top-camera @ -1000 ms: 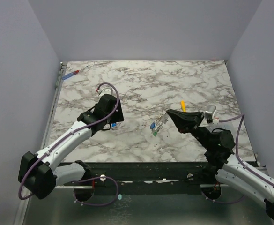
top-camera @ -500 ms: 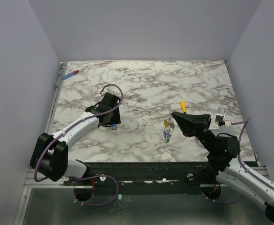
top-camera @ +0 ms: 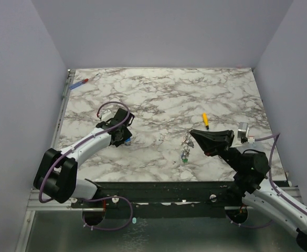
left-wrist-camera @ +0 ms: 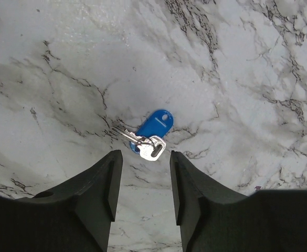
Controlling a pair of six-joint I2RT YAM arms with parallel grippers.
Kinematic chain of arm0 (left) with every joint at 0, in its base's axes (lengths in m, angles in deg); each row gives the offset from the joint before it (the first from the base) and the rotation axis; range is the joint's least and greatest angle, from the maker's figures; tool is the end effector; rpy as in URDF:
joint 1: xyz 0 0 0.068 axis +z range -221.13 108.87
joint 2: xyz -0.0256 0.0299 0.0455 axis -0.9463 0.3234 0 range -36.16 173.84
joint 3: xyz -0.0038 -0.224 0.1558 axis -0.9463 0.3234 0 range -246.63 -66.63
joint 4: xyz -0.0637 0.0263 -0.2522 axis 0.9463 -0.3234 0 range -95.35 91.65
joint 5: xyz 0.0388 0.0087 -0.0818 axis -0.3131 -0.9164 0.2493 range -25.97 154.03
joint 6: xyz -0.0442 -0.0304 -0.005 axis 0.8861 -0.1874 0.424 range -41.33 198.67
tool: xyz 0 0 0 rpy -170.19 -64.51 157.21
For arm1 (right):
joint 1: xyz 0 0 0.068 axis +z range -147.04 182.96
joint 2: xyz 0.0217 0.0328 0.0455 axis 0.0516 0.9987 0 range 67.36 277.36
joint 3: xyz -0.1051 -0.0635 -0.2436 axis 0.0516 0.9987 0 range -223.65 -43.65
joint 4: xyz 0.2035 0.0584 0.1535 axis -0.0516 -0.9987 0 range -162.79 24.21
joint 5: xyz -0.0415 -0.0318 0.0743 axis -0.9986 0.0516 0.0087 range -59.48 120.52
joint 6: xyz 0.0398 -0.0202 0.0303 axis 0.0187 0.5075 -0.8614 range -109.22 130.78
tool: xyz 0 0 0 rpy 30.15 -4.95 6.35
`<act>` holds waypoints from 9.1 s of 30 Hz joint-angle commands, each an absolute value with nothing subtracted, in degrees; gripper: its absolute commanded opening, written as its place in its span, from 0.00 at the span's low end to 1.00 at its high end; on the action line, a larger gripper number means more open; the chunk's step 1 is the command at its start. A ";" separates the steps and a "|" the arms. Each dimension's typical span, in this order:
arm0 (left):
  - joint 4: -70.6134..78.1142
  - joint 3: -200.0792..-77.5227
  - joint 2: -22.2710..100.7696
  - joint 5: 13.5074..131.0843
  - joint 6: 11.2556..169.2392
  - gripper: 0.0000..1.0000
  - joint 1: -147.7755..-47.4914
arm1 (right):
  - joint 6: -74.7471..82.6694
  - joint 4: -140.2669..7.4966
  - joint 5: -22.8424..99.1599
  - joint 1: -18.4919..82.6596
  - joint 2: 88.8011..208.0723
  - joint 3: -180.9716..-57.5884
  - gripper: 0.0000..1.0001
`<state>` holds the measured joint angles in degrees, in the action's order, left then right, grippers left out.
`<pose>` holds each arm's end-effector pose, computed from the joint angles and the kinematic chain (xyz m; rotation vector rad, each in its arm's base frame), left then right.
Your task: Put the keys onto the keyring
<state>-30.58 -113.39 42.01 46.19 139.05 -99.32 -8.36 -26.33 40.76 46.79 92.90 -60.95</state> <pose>0.2292 -0.1105 0.1988 -0.8118 2.4682 -0.1327 0.0867 0.0919 0.3081 -0.3996 1.0198 1.0856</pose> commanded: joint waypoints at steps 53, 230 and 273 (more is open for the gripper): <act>-37.20 -117.83 54.83 36.38 169.02 0.41 -103.83 | 0.22 -41.73 42.20 47.12 82.22 -65.35 0.01; 13.79 -123.58 25.96 103.88 102.44 0.00 -114.83 | 6.47 -33.01 49.25 47.14 104.01 -72.65 0.01; 14.24 -125.49 26.50 103.31 102.14 0.00 -115.84 | 5.50 -35.67 51.64 47.16 101.99 -72.90 0.01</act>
